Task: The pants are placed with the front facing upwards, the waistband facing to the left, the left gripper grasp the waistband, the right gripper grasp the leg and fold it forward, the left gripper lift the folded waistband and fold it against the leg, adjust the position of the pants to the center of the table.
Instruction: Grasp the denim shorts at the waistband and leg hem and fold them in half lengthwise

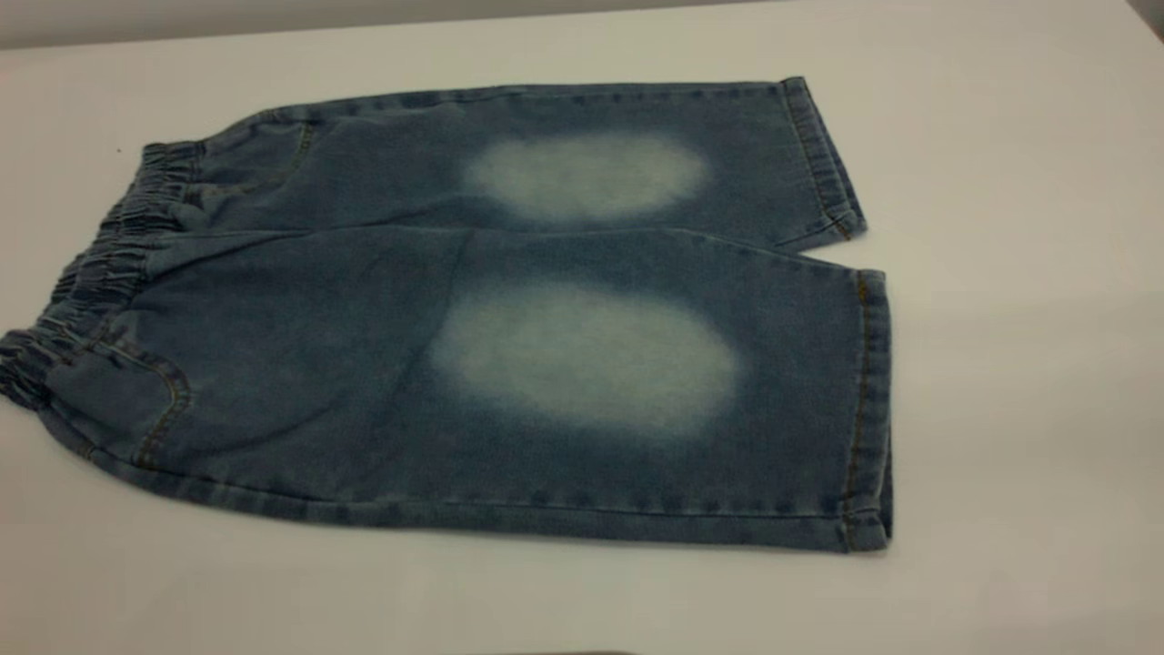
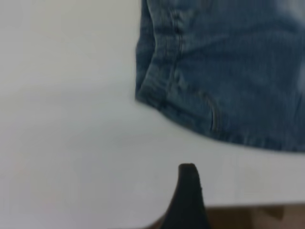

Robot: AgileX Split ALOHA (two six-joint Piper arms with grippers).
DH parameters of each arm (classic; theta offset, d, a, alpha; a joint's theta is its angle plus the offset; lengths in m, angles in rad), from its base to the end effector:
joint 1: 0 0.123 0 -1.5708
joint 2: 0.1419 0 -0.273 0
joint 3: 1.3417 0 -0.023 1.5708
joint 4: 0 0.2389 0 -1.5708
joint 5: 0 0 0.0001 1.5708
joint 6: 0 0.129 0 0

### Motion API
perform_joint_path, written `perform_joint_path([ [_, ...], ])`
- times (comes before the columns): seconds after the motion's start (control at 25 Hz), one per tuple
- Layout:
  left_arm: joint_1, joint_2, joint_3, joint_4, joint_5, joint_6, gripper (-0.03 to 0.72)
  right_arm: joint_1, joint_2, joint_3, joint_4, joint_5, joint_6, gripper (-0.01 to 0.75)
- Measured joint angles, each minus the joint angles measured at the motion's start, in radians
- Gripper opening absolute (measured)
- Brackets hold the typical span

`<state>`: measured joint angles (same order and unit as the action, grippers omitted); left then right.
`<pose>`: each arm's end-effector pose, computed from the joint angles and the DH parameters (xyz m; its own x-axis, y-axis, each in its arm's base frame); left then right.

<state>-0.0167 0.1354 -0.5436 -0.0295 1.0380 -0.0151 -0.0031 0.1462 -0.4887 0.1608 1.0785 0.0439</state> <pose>0.0470 -0.0041 0.2649 -0.5171 -0.0214 -0.8557 0.0229 0.9990 -0.0389 0.0480 0.0181 0.2443 -0.6087 0.1208 -0.7841 -0.0370 0.9829 0.1801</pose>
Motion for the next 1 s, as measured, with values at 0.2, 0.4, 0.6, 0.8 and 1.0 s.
perform_joint_path([
  [0.2, 0.0, 0.301, -0.085, 0.049, -0.104, -0.132, 0.547, 0.0, 0.244, -0.006, 0.136, -0.121, -0.062, 0.407],
  [0.4, 0.0, 0.614, -0.148, 0.163, -0.164, -0.321, 0.546, 0.0, 0.508, -0.006, 0.291, -0.233, -0.236, 0.482],
  [0.6, 0.0, 0.897, -0.193, 0.19, -0.269, -0.351, 0.54, 0.0, 0.752, -0.006, 0.509, -0.312, -0.409, 0.498],
  [0.8, 0.001, 1.155, -0.255, 0.19, -0.314, -0.335, 0.524, 0.0, 0.94, -0.006, 0.684, -0.387, -0.551, 0.498],
  [1.0, 0.065, 1.33, -0.299, 0.123, -0.348, -0.273, 0.502, 0.0, 1.053, -0.007, 0.795, -0.426, -0.669, 0.498],
])
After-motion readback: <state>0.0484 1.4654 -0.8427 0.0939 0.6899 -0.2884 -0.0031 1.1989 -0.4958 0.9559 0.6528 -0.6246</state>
